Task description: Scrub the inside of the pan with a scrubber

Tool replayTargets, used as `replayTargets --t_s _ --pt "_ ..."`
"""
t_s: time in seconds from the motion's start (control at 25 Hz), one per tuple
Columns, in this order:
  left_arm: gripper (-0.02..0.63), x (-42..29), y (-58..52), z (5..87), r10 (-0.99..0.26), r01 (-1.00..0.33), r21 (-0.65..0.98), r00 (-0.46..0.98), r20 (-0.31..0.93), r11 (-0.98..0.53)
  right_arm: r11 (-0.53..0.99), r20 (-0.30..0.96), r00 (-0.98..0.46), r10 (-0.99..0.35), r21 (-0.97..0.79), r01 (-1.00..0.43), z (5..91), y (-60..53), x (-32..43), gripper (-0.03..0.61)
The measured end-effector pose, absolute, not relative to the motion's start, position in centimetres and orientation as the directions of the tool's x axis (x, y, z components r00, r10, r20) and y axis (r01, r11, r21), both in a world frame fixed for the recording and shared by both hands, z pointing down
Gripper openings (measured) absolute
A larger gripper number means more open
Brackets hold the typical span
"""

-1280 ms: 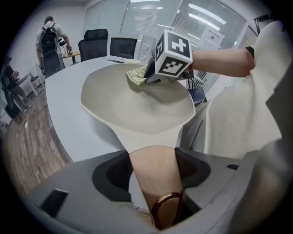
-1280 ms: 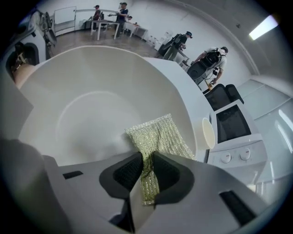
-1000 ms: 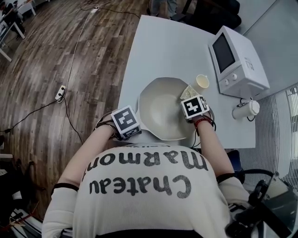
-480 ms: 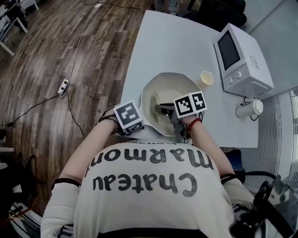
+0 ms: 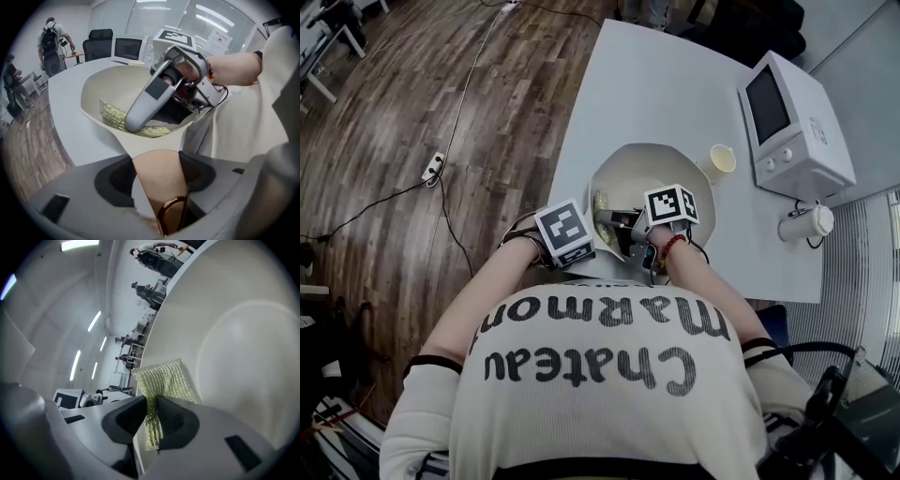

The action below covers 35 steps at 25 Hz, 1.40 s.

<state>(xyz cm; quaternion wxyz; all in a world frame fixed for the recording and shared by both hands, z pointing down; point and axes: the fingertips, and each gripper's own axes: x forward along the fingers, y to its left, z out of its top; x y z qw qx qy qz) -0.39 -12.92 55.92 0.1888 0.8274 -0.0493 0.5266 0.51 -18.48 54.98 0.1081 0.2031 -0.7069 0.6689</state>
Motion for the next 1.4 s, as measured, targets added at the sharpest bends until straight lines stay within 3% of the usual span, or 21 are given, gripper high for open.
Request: replayTargets --t_s 0.32,0.6,1.08,1.4 --pt "0.275 -0.6 -12.7 56.0 0.106 -0.301 0.264 0.453 0.885 -0.917 0.041 0.582 -0.798 -0.154 -0.804 -0.594 58.5 -19.6 1.9 0.072" --pt "0.275 -0.3 -12.8 56.0 0.102 -0.310 0.264 0.453 0.886 -0.913 0.245 0.805 -0.587 -0.092 -0.553 -0.797 60.8 -19.5 4.4 0.063" --pt "0.275 -0.5 -12.6 55.9 0.106 -0.320 0.269 0.446 0.889 -0.909 0.208 0.877 -0.471 -0.098 -0.445 -0.871 61.1 -19.4 9.5 0.054" --pt "0.272 0.2 -12.9 55.9 0.117 -0.335 0.289 0.452 0.885 -0.897 0.352 0.960 -0.271 -0.075 -0.229 -0.907 61.3 -19.8 13.5 0.054"
